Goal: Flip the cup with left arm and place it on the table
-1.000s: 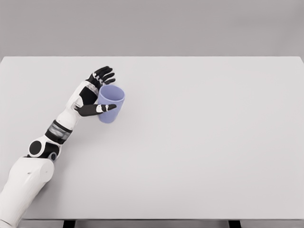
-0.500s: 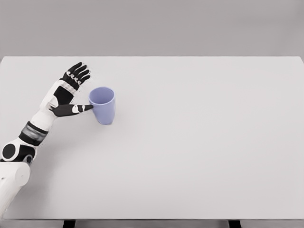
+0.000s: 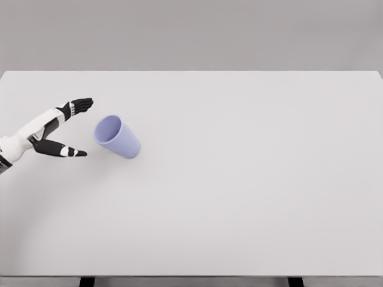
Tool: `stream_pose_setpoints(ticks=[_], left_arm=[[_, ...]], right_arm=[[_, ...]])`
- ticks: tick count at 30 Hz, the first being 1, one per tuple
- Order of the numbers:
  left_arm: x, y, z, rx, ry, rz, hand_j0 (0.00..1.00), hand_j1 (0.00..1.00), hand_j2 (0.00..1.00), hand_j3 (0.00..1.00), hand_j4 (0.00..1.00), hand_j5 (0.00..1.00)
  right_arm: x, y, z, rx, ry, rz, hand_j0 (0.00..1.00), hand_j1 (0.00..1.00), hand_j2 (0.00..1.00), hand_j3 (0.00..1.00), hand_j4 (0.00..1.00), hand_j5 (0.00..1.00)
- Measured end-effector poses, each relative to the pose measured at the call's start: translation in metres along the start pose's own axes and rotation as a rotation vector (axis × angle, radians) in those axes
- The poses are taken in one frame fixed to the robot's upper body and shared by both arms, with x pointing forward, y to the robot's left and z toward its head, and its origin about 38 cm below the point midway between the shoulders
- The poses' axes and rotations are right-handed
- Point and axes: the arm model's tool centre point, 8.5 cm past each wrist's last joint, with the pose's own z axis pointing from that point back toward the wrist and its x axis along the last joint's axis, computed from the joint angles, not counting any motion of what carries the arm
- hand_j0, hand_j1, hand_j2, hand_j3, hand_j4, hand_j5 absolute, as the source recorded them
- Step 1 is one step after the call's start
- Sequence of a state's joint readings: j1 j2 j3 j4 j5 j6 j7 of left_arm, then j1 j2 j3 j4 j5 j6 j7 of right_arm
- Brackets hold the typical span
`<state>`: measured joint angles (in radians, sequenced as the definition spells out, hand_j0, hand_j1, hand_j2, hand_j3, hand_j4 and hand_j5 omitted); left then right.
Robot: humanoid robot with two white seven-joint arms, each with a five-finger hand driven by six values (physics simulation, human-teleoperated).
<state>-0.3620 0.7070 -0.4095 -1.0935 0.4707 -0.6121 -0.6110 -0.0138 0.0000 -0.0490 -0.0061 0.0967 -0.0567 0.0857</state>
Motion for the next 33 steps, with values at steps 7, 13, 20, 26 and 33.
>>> stream_pose_setpoints(ticks=[7,13,20,26,33], left_arm=[[0.005,-0.029,-0.041,-0.082,-0.046,-0.004,1.0,1.0,1.0,1.0,1.0,1.0],[0.004,-0.04,-0.05,-0.107,-0.051,-0.001,1.0,1.0,1.0,1.0,1.0,1.0],[0.011,-0.034,-0.058,-0.11,-0.07,-0.02,1.0,1.0,1.0,1.0,1.0,1.0],[0.018,-0.028,-0.063,-0.107,-0.086,-0.031,1.0,1.0,1.0,1.0,1.0,1.0],[0.02,-0.025,-0.064,-0.101,-0.094,-0.032,1.0,1.0,1.0,1.0,1.0,1.0]], right_arm=[[0.0,0.0,0.0,0.0,0.0,0.0,1.0,1.0,1.0,1.0,1.0,1.0],[0.0,0.0,0.0,0.0,0.0,0.0,1.0,1.0,1.0,1.0,1.0,1.0],[0.0,0.0,0.0,0.0,0.0,0.0,1.0,1.0,1.0,1.0,1.0,1.0],[0.0,0.0,0.0,0.0,0.0,0.0,1.0,1.0,1.0,1.0,1.0,1.0],[0.0,0.0,0.0,0.0,0.0,0.0,1.0,1.0,1.0,1.0,1.0,1.0]])
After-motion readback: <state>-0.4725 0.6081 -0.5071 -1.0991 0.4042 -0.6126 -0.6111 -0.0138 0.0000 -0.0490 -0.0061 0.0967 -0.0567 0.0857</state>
